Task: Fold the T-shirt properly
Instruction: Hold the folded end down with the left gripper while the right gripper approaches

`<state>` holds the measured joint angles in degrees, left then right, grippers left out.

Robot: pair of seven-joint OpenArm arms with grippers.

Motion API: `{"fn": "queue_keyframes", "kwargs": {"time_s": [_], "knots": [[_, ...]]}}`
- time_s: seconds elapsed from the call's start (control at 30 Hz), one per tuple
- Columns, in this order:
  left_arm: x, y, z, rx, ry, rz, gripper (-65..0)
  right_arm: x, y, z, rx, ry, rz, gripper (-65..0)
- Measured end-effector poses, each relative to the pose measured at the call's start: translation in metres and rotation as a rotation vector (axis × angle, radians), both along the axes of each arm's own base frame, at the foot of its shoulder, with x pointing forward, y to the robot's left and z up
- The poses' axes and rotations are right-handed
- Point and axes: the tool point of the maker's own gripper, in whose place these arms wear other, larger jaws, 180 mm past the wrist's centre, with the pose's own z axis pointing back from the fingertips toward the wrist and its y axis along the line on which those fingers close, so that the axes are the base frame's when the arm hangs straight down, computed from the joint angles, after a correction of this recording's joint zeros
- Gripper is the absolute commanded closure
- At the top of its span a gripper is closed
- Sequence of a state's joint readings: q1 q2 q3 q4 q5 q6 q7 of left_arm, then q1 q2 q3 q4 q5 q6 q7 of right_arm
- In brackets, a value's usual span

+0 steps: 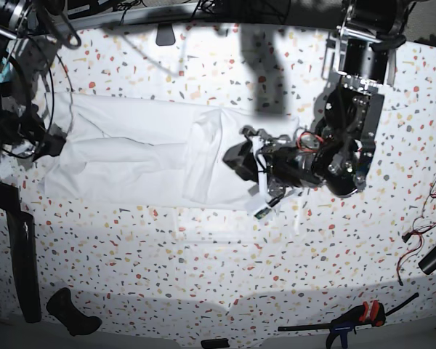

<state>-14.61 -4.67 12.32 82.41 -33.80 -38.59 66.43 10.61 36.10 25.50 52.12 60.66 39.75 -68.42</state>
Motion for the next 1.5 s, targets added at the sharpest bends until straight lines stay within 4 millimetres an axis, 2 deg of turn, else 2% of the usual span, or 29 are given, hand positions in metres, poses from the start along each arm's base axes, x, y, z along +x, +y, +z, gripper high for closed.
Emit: {"fn": "queue_keyframes", "kwargs": {"time_s": [0.13, 0.3, 0.43, 0.47, 0.57, 0.6, 0.63, 0.67, 0.77, 0.9, 1.13, 1.3, 1.4, 1.5], "knots": [[0.005, 0.006, 0.0, 0.009, -0.022, 0.016, -22.2, 0.002, 0.019, -0.007, 0.005, 0.02, 0.063, -43.4], [0.005, 0.006, -0.001, 0.016, -0.023, 0.016, -22.2, 0.001, 0.032, -0.014, 0.001, 0.04, 0.11, -43.4], [-0.005, 0.004, -0.009, -0.005, -0.004, 0.025, -22.2, 0.002, 0.038, -0.015, 0.016, 0.032, 0.111, -40.8], [-0.011, 0.005, -0.015, 0.003, 0.011, 0.026, -22.2, 0.003, 0.04, -0.016, 0.019, 0.03, 0.113, -36.0], [-0.027, 0.007, -0.032, 0.01, 0.031, 0.042, -22.2, -0.001, 0.046, -0.022, 0.026, 0.047, 0.121, -11.5], [-0.03, 0.008, -0.036, 0.014, 0.03, 0.048, -22.2, -0.002, 0.047, -0.022, 0.029, 0.053, 0.125, -5.3], [-0.031, 0.008, -0.039, 0.017, 0.021, 0.057, -22.2, -0.003, 0.047, -0.023, 0.031, 0.057, 0.126, -1.0], [-0.031, 0.008, -0.04, 0.012, 0.014, 0.064, -22.2, -0.003, 0.047, -0.023, 0.031, 0.057, 0.125, 0.0], [-0.032, 0.008, -0.041, 0.008, 0.002, 0.073, -22.2, 0.0, 0.047, -0.021, 0.029, 0.053, 0.128, 0.0], [-0.032, 0.008, -0.041, 0.009, 0.001, 0.073, -22.2, 0.014, 0.046, -0.009, 0.004, 0.051, 0.159, 0.0], [-0.031, 0.008, -0.041, 0.007, -0.001, 0.074, -22.2, 0.052, 0.052, 0.031, -0.006, -0.014, 0.216, 0.0], [-0.024, 0.009, -0.038, -0.012, -0.007, 0.124, -22.2, 0.059, 0.053, 0.043, -0.02, -0.027, 0.239, 0.0], [-0.024, 0.009, -0.039, -0.012, -0.007, 0.124, -21.7, 0.064, 0.064, 0.062, 0.015, -0.082, 0.278, 0.0], [-0.023, 0.01, -0.037, -0.001, -0.009, 0.127, -17.7, 0.07, 0.074, 0.079, 0.048, -0.152, 0.298, 0.0]]}}
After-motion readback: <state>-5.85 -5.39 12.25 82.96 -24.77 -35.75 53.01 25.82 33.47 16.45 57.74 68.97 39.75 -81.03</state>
